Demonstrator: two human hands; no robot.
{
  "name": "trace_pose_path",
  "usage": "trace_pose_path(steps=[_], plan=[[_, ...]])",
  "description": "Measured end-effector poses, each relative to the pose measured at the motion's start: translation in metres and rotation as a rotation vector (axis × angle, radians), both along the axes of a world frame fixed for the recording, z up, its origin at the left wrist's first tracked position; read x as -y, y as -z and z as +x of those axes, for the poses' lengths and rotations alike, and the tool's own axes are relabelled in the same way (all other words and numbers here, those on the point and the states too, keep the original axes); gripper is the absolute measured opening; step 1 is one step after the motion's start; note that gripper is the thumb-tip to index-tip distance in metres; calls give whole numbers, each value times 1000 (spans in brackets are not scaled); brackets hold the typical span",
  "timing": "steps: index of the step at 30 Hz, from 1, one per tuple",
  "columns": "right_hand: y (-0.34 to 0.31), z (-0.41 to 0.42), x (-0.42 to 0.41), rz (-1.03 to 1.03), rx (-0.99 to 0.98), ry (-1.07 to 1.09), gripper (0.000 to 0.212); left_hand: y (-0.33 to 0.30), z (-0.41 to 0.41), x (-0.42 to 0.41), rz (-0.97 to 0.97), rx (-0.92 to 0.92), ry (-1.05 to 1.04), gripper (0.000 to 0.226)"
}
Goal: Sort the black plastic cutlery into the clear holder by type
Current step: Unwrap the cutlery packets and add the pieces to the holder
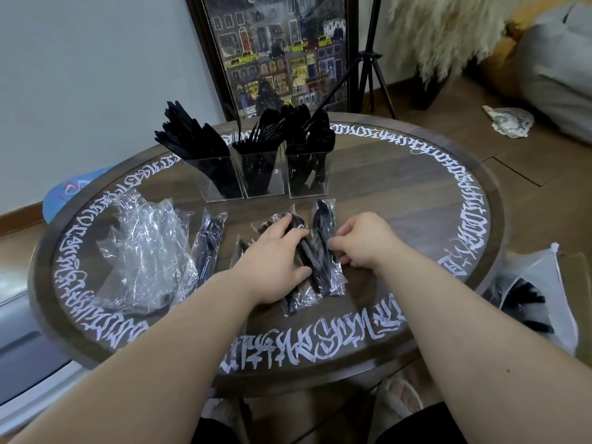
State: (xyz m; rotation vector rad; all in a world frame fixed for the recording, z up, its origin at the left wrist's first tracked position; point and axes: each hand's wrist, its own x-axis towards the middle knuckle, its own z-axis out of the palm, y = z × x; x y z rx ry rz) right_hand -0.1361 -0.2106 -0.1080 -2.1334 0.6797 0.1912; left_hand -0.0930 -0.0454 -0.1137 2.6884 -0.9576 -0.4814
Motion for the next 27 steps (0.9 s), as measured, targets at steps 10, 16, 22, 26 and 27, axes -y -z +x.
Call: trace_pose_path(steps=[10,16,22,26,27], plan=[[-7,-5,12,68,115,184,26,11,6,3,-42,47,65,71],[-21,-20,20,155,199,195,24,5,8,4,-16,54,52,60],[-42,-29,11,265,345,181,20,-16,3,2,-195,229,-61,41],[-55,-32,-1,432,417,150,17,-45,-17,3,-428,138,-231,32],[-57,-32,-4,437,441,135,17,-54,-23,3,-463,131,-271,30]])
